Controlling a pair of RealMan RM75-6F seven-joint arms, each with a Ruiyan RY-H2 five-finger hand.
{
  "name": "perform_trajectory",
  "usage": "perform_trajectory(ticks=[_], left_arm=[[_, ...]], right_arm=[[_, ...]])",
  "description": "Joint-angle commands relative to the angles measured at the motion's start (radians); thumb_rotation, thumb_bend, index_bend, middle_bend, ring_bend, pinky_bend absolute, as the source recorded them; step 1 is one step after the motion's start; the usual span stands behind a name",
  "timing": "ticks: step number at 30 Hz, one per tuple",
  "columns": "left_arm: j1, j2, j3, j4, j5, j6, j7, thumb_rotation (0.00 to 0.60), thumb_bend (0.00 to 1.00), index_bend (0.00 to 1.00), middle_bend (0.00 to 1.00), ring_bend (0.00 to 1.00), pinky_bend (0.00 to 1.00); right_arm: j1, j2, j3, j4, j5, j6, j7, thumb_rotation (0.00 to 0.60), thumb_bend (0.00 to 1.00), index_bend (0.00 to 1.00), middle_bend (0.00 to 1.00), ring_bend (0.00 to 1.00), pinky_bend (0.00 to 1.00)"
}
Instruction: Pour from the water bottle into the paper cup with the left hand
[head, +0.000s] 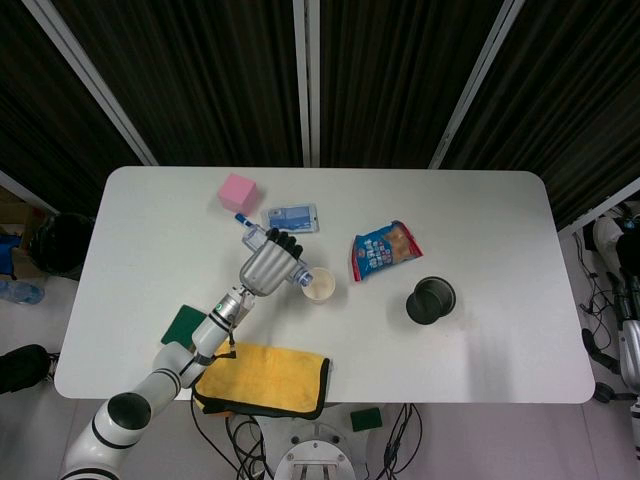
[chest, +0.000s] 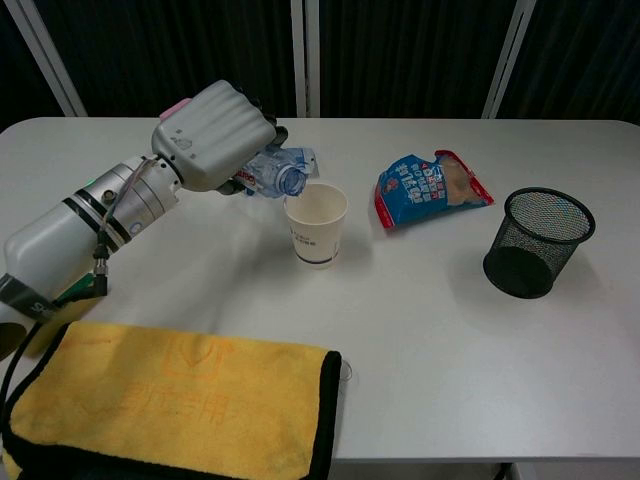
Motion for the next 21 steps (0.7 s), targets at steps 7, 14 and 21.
perform_trajectory(ticks=[7, 14, 21], left_arm=[[-0.009, -0.004, 0.006, 0.011, 0.002, 0.000, 0.010, 0.600, 0.42, 0.80, 0.79, 0.55, 0.51], [-0.013, -0.005, 0.010, 0.014, 0.001, -0.006, 0.015, 0.600, 0.42, 0.80, 0.79, 0.55, 0.51], [-0.015, -0.006, 0.012, 0.016, -0.002, -0.011, 0.016, 0.600, 0.42, 0.80, 0.79, 0.55, 0.51]], right_arm=[[-0.003, 0.001, 0.000, 0.002, 0.003, 0.001, 0.005, 0.600, 0.30, 0.00, 0.00, 0.00, 0.00], [-0.003, 0.001, 0.000, 0.007, 0.004, -0.001, 0.012, 0.600, 0.30, 0.00, 0.00, 0.00, 0.00], [-0.004, 0.001, -0.001, 0.010, 0.005, -0.001, 0.016, 0.600, 0.30, 0.00, 0.00, 0.00, 0.00]])
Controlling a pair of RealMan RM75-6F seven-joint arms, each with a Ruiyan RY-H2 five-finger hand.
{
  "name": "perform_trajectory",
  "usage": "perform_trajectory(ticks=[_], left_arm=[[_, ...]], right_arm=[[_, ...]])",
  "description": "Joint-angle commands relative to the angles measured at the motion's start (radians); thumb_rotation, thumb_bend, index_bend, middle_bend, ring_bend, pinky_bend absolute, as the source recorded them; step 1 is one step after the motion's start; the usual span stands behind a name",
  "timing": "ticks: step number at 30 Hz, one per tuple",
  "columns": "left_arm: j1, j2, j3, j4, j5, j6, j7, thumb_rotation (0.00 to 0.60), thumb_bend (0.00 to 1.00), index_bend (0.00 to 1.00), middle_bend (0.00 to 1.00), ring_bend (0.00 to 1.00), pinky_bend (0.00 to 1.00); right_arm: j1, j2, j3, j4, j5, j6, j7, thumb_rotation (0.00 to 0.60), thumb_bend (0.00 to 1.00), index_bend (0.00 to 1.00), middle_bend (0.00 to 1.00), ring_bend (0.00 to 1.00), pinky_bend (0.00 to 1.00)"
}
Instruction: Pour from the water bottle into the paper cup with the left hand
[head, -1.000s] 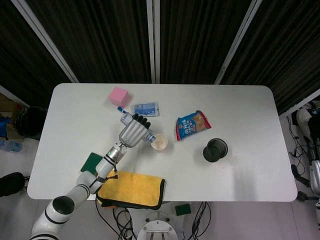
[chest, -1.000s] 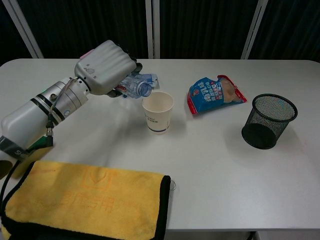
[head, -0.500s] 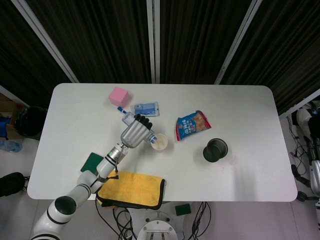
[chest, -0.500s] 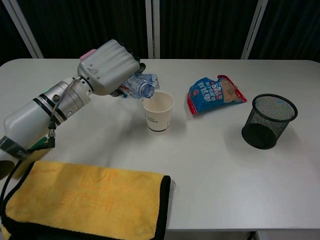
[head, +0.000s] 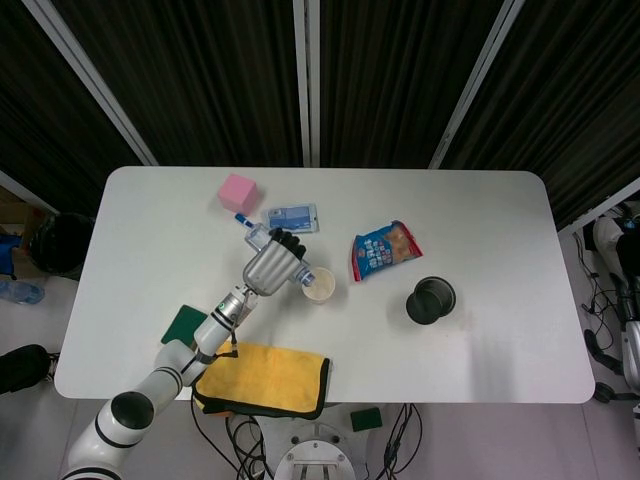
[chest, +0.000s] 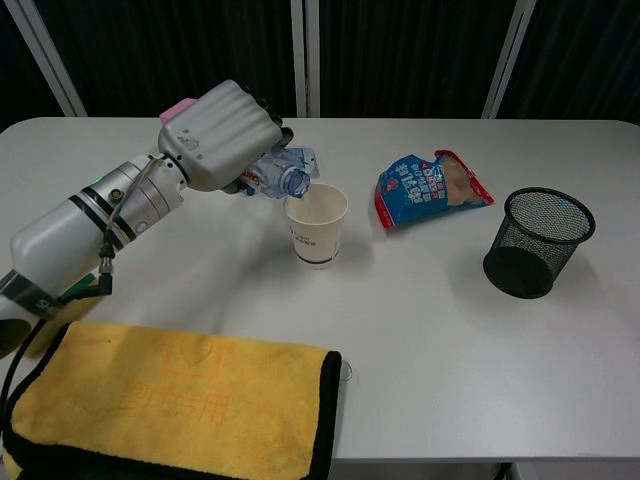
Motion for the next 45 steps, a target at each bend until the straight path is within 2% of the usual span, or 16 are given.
perform_trajectory(ticks=[1, 19, 31, 39, 45], left_arm=[[0.000, 0.000, 0.001, 0.001, 0.000, 0.002, 0.000, 0.600, 0.42, 0.80, 0.79, 0.55, 0.51], [-0.003, -0.004, 0.002, 0.007, -0.007, -0.007, -0.003, 0.600, 0.42, 0.80, 0.79, 0.55, 0.51], [-0.014, 0.003, -0.071, -0.063, -0.081, -0.046, -0.073, 0.600, 0.42, 0.80, 0.79, 0.55, 0.51], [0.015, 0.036, -0.117, -0.193, -0.131, -0.043, -0.159, 0.600, 0.42, 0.80, 0.79, 0.55, 0.50], [0.081, 0.135, -0.178, -0.445, -0.221, -0.085, -0.300, 0.600, 0.42, 0.80, 0.79, 0.55, 0.50]], right_arm=[[0.000, 0.000, 0.000, 0.001, 0.001, 0.000, 0.001, 0.600, 0.30, 0.00, 0.00, 0.00, 0.00], [-0.001, -0.002, 0.000, 0.006, 0.003, -0.002, 0.005, 0.600, 0.30, 0.00, 0.00, 0.00, 0.00], [-0.001, -0.004, 0.000, 0.009, 0.005, -0.005, 0.005, 0.600, 0.31, 0.00, 0.00, 0.00, 0.00], [0.003, -0.007, 0.000, 0.010, 0.006, -0.013, 0.004, 0.600, 0.31, 0.00, 0.00, 0.00, 0.00], [0.010, -0.010, 0.000, 0.009, 0.003, -0.021, 0.000, 0.600, 0.31, 0.00, 0.00, 0.00, 0.00]])
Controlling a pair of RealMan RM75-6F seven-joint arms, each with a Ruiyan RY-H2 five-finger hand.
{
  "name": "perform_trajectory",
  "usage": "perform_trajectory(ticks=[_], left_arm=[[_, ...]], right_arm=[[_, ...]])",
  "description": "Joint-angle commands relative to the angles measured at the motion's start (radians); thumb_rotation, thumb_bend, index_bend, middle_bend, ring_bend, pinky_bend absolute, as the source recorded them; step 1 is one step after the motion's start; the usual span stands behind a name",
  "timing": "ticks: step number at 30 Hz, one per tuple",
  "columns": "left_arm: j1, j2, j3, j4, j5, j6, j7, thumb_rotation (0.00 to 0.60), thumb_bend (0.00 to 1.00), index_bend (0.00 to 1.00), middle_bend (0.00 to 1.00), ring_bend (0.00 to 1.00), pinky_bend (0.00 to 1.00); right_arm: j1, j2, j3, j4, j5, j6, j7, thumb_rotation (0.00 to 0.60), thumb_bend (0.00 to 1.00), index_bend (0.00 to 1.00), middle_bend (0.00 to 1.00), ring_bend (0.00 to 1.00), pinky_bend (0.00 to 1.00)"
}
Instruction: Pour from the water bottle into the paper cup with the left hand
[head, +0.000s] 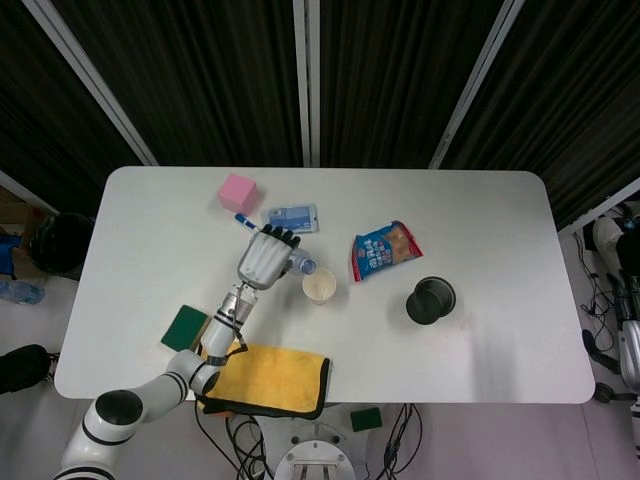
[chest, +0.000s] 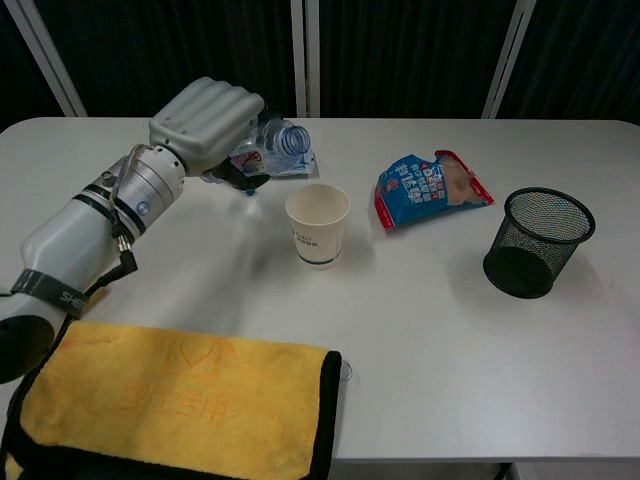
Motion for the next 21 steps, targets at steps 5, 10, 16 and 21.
perform_trajectory(ticks=[5, 10, 16, 21], left_arm=[[0.129, 0.184, -0.062, -0.387, -0.136, -0.066, -0.173, 0.600, 0.42, 0.80, 0.79, 0.55, 0.50], [0.185, 0.290, -0.084, -0.572, -0.215, -0.130, -0.264, 0.600, 0.42, 0.80, 0.79, 0.55, 0.50], [0.213, 0.387, -0.128, -0.684, -0.305, -0.245, -0.423, 0.600, 0.42, 0.80, 0.79, 0.55, 0.51], [0.240, 0.363, -0.121, -0.603, -0.248, -0.247, -0.629, 0.600, 0.42, 0.80, 0.79, 0.55, 0.51]], right_arm=[[0.004, -0.001, 0.000, -0.006, -0.005, -0.001, -0.007, 0.600, 0.31, 0.00, 0.00, 0.00, 0.00], [0.004, 0.001, -0.005, -0.017, -0.015, 0.002, -0.020, 0.600, 0.31, 0.00, 0.00, 0.00, 0.00], [0.005, 0.005, -0.007, -0.032, -0.015, 0.000, -0.033, 0.600, 0.31, 0.00, 0.00, 0.00, 0.00], [0.005, 0.009, -0.010, -0.043, -0.018, 0.001, -0.042, 0.600, 0.31, 0.00, 0.00, 0.00, 0.00]])
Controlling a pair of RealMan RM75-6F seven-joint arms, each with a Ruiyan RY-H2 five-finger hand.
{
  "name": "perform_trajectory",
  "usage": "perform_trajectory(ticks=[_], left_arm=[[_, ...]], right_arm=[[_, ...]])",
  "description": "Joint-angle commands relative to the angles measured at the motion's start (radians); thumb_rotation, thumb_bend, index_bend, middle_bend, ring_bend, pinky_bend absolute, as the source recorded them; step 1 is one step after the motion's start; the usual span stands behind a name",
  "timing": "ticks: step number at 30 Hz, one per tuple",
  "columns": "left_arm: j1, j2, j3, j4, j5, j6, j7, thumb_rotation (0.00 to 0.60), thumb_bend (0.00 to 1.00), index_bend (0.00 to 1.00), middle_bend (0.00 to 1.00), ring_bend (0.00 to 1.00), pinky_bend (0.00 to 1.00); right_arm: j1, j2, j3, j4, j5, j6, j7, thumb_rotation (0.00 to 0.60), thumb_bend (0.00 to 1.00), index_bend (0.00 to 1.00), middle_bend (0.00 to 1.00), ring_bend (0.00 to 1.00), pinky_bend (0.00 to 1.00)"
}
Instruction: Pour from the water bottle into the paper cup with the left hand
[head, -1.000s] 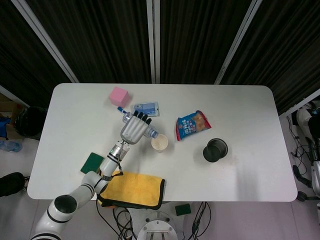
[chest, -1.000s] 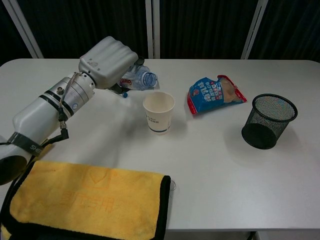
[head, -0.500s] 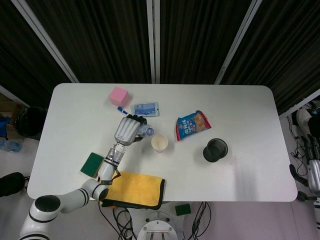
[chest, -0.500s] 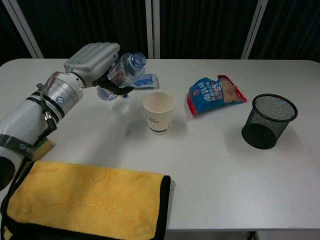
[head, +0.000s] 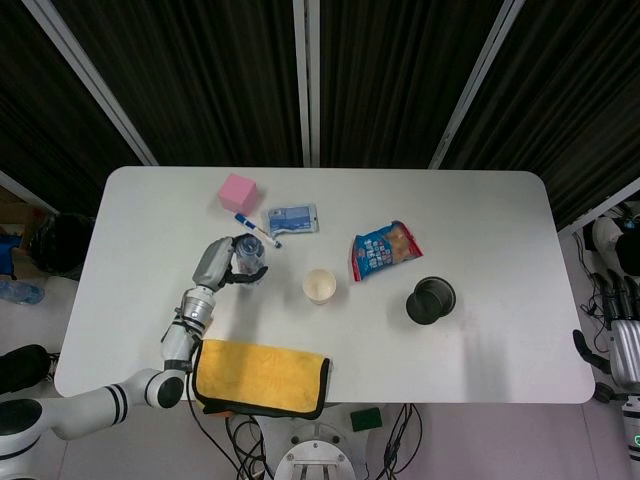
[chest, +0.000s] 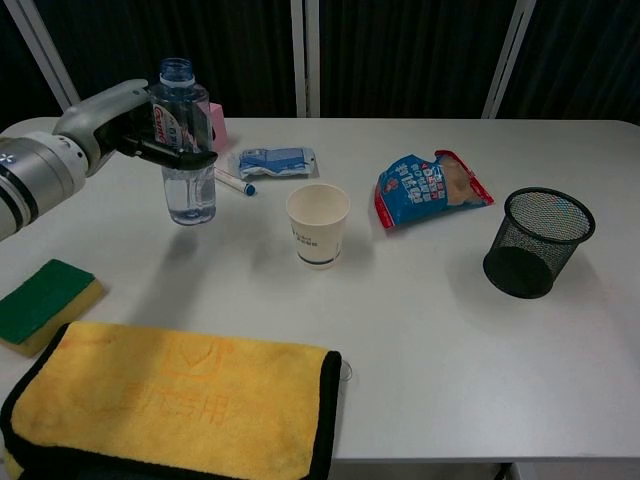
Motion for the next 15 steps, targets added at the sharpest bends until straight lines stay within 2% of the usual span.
perform_trajectory(ticks=[1, 9, 15], left_arm=[[0.032, -0.017, -0.001, 0.074, 0.040, -0.013, -0.171, 0.600, 0.42, 0.80, 0.79, 0.55, 0.51], [0.042, -0.130, 0.045, 0.295, 0.169, 0.112, -0.312, 0.600, 0.42, 0.80, 0.79, 0.55, 0.51], [0.041, -0.203, 0.069, 0.429, 0.216, 0.169, -0.381, 0.600, 0.42, 0.78, 0.77, 0.52, 0.50]], right_arm=[[0.000, 0.000, 0.000, -0.002, 0.000, 0.000, -0.002, 0.600, 0.31, 0.00, 0.00, 0.00, 0.00], [0.002, 0.003, -0.005, -0.012, 0.007, -0.012, -0.016, 0.600, 0.31, 0.00, 0.00, 0.00, 0.00], [0.003, 0.004, -0.006, -0.017, 0.007, -0.012, -0.024, 0.600, 0.31, 0.00, 0.00, 0.00, 0.00]])
